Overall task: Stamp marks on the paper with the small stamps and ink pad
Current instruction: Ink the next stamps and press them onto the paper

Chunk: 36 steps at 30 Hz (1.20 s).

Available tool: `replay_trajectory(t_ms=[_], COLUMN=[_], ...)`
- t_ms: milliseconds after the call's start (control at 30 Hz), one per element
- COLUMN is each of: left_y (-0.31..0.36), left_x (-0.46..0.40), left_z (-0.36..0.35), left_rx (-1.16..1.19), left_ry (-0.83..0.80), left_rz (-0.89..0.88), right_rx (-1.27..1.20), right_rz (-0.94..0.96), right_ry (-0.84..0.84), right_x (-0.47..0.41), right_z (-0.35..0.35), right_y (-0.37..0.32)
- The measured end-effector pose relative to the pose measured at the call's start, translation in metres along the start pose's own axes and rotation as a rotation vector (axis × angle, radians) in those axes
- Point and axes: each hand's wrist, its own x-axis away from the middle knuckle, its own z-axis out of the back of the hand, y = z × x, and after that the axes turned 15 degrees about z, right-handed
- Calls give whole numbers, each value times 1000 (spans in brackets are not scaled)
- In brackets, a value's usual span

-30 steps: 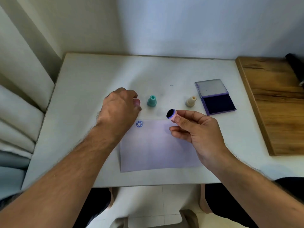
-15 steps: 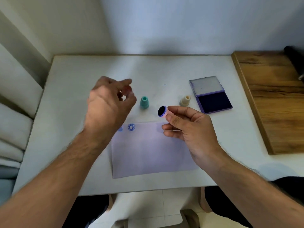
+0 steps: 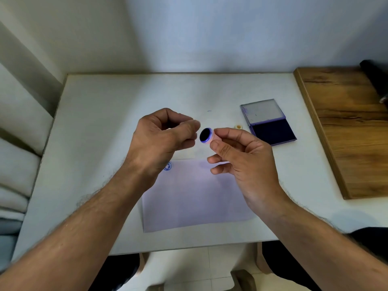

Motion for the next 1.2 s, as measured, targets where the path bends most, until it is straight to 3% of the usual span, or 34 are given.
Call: replay_trajectory(t_ms=[500, 833, 1200], left_y=[-6, -3, -2], left_x=[3, 5, 4], left_z=[2, 3, 8], left_rx=[-95, -174, -166], left_ry=[-189, -163, -231], left_rz=[22, -1, -58], right_rx=[94, 160, -197], right_rz=[74, 102, -175], right_ry=[-14, 9, 0], right_x=[0, 0, 0], right_z=[1, 2, 1], right_y=[4, 4, -1])
